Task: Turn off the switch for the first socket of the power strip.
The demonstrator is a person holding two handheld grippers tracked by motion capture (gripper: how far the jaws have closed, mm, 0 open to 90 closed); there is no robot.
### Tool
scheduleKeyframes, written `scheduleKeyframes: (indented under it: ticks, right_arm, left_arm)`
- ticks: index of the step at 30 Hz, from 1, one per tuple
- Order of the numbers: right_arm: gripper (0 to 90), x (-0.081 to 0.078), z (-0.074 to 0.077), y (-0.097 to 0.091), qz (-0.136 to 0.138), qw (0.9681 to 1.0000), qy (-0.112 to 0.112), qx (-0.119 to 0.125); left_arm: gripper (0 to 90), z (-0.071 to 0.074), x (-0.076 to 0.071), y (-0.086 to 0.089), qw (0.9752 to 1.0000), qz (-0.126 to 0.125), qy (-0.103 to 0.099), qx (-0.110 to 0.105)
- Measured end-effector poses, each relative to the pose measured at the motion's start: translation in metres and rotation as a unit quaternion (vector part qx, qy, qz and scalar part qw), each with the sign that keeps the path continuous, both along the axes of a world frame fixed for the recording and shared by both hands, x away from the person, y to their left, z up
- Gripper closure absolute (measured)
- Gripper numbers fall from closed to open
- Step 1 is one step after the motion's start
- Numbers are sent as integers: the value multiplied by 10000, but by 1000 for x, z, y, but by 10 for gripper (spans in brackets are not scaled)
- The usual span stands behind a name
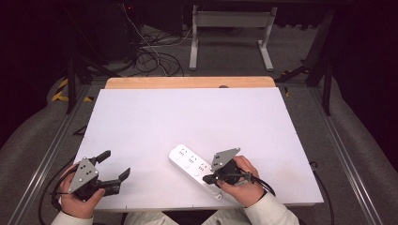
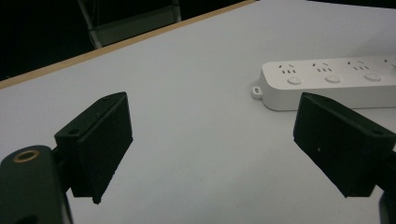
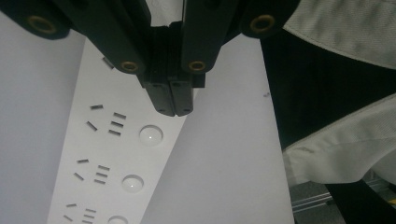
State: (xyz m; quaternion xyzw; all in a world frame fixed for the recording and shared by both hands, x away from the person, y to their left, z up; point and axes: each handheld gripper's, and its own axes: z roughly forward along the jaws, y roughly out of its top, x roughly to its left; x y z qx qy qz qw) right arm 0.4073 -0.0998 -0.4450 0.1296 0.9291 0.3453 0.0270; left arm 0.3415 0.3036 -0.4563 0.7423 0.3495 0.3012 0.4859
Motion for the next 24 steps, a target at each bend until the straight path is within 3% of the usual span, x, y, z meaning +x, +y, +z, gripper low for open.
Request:
scheduleKeyframes:
  ticks: [24]
  right_arm:
    - [900,-2,-5,3,19,9999,-87,-134]
  left_arm:
    - [122,0,0,0,10000,23,22,9]
